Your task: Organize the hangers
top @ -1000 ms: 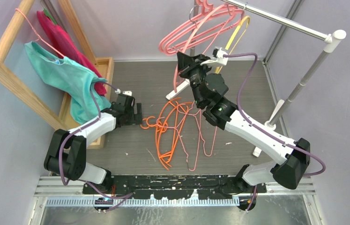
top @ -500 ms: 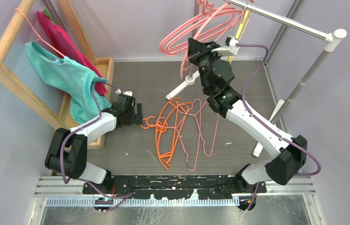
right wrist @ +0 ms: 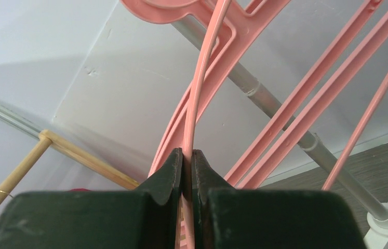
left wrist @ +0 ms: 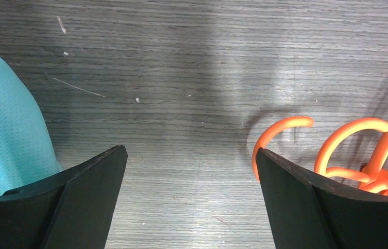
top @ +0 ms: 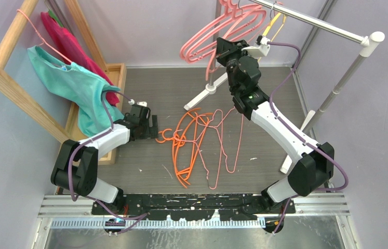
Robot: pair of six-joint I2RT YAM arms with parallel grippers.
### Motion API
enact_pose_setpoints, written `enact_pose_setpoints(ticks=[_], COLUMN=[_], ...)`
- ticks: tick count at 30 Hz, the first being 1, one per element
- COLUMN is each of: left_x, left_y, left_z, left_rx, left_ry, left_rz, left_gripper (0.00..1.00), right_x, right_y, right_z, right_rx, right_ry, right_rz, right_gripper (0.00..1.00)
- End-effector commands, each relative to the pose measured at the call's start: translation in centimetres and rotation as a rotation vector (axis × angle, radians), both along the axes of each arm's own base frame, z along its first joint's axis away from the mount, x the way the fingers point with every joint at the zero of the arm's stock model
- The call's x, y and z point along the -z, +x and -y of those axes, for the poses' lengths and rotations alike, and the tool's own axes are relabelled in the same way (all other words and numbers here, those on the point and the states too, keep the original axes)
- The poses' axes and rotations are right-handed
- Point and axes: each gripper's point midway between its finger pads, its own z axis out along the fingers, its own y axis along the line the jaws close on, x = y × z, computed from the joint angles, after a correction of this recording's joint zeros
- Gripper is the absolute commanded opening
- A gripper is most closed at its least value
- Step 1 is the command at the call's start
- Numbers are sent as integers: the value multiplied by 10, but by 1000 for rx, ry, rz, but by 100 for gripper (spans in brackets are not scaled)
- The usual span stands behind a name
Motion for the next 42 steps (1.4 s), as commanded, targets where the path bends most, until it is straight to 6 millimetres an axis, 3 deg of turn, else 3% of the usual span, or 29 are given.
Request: enact_pose_setpoints(ticks=[1, 14, 37, 42], left_x=[-9, -8, -9, -9], left_y=[12, 11, 7, 7], left_z=[6, 6, 7, 7], left_rx=[4, 6, 4, 6], left_ry=[-20, -22, -33, -33], left_rz=[39, 35, 40, 43], left_gripper=[98, 98, 98, 98], right_x=[-48, -32, -14, -12], right_y=[-11, -9, -56, -59], right_z=[11, 47, 107, 108], right_rx=[-9, 63, 207, 209], right_ry=[91, 124, 142, 135], right_rz=[109, 73, 49, 38], right_gripper=[1, 1, 2, 21])
